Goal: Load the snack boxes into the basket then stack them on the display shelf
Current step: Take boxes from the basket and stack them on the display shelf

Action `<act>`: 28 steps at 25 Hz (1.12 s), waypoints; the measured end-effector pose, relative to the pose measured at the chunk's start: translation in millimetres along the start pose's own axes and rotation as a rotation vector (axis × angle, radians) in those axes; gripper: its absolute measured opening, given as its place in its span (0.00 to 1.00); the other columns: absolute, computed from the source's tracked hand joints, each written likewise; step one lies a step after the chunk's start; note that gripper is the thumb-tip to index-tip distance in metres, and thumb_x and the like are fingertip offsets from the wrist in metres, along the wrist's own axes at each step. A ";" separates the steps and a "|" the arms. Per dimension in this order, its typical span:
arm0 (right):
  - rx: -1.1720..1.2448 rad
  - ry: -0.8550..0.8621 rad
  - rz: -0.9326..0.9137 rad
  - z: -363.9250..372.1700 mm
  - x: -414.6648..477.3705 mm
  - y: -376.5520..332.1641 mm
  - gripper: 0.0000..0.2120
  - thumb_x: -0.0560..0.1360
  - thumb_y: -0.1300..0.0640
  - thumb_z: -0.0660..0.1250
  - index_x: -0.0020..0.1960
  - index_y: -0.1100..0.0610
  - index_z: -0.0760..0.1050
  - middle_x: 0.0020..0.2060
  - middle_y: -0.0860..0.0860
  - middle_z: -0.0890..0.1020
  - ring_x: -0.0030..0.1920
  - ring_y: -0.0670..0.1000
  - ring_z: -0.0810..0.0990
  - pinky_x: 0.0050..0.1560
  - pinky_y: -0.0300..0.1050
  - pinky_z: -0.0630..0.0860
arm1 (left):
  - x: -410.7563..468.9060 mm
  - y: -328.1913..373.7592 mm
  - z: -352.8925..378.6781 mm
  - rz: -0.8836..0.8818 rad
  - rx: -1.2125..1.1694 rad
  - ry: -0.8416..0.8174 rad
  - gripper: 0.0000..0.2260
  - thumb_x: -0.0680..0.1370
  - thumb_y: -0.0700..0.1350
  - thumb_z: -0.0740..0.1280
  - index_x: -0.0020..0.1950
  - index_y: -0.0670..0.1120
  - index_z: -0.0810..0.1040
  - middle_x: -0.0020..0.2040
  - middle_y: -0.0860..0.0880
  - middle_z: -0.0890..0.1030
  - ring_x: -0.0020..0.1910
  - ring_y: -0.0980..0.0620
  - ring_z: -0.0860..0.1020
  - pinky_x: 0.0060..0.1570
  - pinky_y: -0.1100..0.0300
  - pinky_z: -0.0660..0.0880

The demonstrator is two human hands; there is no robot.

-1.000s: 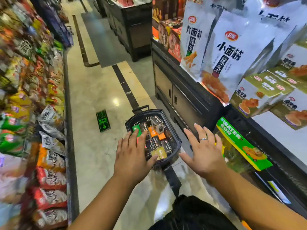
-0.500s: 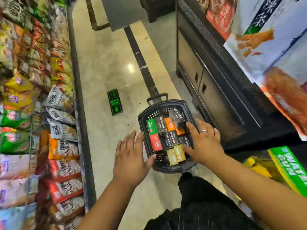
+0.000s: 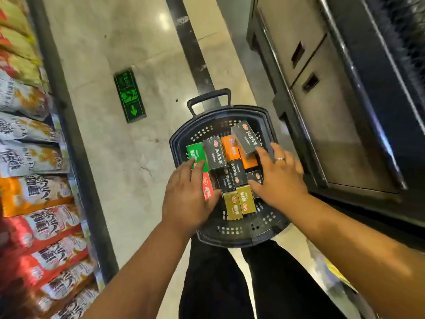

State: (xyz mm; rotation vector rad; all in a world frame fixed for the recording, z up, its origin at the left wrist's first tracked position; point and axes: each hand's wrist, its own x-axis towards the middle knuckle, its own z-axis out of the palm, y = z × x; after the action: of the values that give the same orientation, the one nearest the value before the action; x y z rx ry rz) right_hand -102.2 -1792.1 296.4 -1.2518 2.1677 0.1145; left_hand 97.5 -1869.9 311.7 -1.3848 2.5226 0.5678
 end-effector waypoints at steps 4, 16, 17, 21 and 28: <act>0.067 -0.003 0.075 57.5 80.3 9.9 0.41 0.74 0.42 0.69 0.78 0.49 0.49 0.78 0.56 0.50 0.75 0.61 0.54 0.71 0.59 0.60 | 69.8 -30.6 72.0 -0.015 -0.051 -0.041 0.35 0.76 0.60 0.67 0.78 0.46 0.60 0.77 0.45 0.63 0.75 0.45 0.61 0.74 0.51 0.57; -0.069 0.209 0.310 187.4 223.0 15.1 0.37 0.75 0.42 0.66 0.77 0.46 0.51 0.64 0.64 0.71 0.62 0.64 0.73 0.62 0.59 0.62 | 139.6 -115.6 178.2 0.161 -0.053 -0.186 0.32 0.74 0.56 0.71 0.74 0.44 0.67 0.72 0.42 0.70 0.71 0.41 0.67 0.72 0.48 0.62; -0.036 0.226 0.313 190.4 220.1 15.7 0.37 0.75 0.43 0.66 0.77 0.45 0.52 0.64 0.63 0.72 0.62 0.64 0.73 0.61 0.58 0.62 | 141.9 -120.4 178.1 0.175 -0.040 -0.201 0.32 0.74 0.55 0.72 0.74 0.44 0.67 0.72 0.41 0.70 0.71 0.41 0.67 0.72 0.48 0.62; 0.317 0.232 0.359 182.1 202.0 18.9 0.33 0.71 0.47 0.71 0.74 0.42 0.62 0.65 0.56 0.72 0.66 0.58 0.70 0.64 0.56 0.62 | 154.4 -126.5 167.7 0.201 -0.038 -0.224 0.32 0.75 0.55 0.71 0.74 0.45 0.67 0.72 0.43 0.69 0.71 0.42 0.67 0.72 0.50 0.61; 1.032 0.309 0.421 143.0 129.6 19.7 0.24 0.66 0.53 0.79 0.60 0.45 0.77 0.53 0.47 0.81 0.47 0.40 0.82 0.44 0.38 0.80 | 165.8 -105.9 148.5 0.196 -0.254 -0.290 0.29 0.77 0.55 0.68 0.75 0.47 0.65 0.72 0.46 0.69 0.71 0.46 0.67 0.68 0.53 0.64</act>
State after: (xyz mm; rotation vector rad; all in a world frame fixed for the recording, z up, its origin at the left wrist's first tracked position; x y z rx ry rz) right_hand -96.4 -1826.3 105.6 -0.2257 2.1850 -0.9550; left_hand 97.4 -1984.4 93.4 -1.0384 2.4231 1.0746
